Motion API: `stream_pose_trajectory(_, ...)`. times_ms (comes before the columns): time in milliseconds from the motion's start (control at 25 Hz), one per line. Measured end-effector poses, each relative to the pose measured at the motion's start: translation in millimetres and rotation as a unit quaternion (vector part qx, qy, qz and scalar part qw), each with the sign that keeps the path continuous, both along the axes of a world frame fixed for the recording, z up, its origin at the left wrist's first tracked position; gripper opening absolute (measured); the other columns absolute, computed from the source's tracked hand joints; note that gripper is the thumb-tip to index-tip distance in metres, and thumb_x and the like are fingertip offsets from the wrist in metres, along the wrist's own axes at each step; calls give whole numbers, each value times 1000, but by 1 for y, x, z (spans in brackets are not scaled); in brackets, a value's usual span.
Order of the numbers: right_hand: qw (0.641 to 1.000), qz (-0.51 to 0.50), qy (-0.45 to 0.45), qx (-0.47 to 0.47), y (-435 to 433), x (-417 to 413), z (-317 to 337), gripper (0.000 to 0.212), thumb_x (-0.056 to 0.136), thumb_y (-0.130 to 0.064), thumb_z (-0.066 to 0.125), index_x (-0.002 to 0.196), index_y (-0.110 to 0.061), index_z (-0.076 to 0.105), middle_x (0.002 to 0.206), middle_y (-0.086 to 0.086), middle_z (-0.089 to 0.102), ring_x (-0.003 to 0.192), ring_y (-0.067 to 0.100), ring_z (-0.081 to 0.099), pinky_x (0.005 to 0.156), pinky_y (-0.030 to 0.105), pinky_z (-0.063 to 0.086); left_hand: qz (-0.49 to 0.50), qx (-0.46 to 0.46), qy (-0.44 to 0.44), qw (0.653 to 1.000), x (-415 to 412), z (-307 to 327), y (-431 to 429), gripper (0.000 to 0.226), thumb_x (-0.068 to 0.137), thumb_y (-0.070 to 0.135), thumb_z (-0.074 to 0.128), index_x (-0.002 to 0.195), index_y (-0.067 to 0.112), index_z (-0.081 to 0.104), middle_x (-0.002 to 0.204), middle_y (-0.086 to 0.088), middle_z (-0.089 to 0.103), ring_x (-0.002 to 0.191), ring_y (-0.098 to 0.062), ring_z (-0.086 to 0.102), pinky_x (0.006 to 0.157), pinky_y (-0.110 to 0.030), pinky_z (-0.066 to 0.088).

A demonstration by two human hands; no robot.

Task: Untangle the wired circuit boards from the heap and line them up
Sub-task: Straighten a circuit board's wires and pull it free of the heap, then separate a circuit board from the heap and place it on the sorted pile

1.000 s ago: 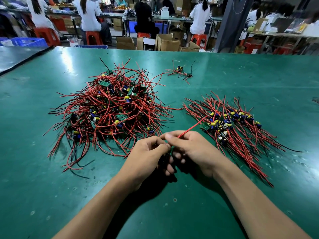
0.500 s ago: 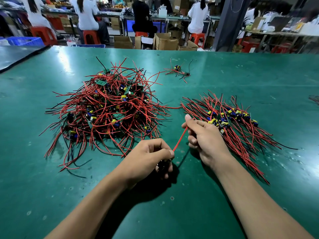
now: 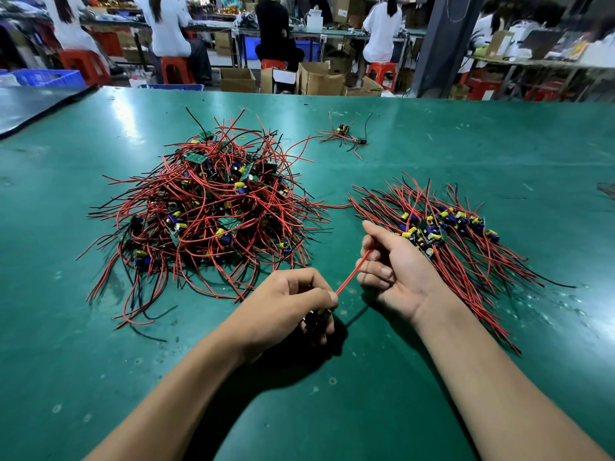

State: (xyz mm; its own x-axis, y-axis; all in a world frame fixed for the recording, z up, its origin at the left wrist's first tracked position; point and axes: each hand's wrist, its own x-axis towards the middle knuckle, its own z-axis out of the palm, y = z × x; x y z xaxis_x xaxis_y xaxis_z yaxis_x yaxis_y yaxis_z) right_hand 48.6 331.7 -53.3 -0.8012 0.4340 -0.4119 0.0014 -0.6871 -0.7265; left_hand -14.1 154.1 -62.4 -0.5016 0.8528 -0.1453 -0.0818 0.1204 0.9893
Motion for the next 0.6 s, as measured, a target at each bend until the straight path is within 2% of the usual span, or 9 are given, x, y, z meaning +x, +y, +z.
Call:
stream_pose_trajectory(80, 995, -17, -16, 94, 0, 0, -2, 39, 92, -47, 63, 77, -10, 62, 60, -5, 38, 34, 3, 26, 32, 16, 20, 24, 16, -32, 999, 1, -1, 2, 14, 93, 15, 61, 81, 9, 62, 69, -16, 68, 52, -23, 61, 48, -23, 48)
stream_pose_trajectory(120, 990, -21, -25, 134, -1, 0, -3, 46, 85, -55, 65, 86, -9, 67, 64, -4, 40, 38, 4, 28, 34, 17, 22, 42, 29, -55, 997, 2, -2, 3, 16, 94, 20, 60, 86, 6, 63, 72, -18, 69, 54, -23, 62, 48, -24, 50)
stream_pose_trajectory(200, 984, -24, -36, 173, -1, 0, -5, 66, 71, -68, 68, 100, -10, 71, 67, -5, 44, 42, 6, 31, 37, 18, 25, 76, 53, -107, 990, 0, -2, 7, 36, 92, 37, 56, 96, 2, 63, 80, -19, 72, 61, -25, 66, 52, -27, 56)
stream_pose_trajectory(280, 980, -19, -38, 192, -3, 0, -6, 76, 64, -74, 68, 105, -10, 71, 65, -6, 49, 42, 6, 35, 38, 19, 28, 98, 59, -150, 982, -3, 0, 9, 51, 89, 50, 47, 102, 4, 63, 87, -20, 74, 67, -27, 70, 57, -30, 59)
stream_pose_trajectory(440, 970, 2, -41, 239, -8, 1, -6, 84, 55, -80, 70, 105, -12, 71, 66, -6, 53, 43, 8, 40, 39, 20, 32, 92, 68, -195, 974, -7, 1, 9, 65, 97, 57, 27, 111, 4, 61, 94, -19, 73, 75, -29, 72, 62, -33, 59)
stream_pose_trajectory(600, 950, 45, -50, 304, -17, 5, -5, 63, 63, -72, 74, 88, -16, 62, 64, -8, 53, 46, 9, 43, 41, 21, 33, 90, 79, -194, 974, -9, -1, 9, 69, 94, 64, 22, 123, 11, 56, 105, -17, 74, 84, -30, 72, 69, -37, 60)
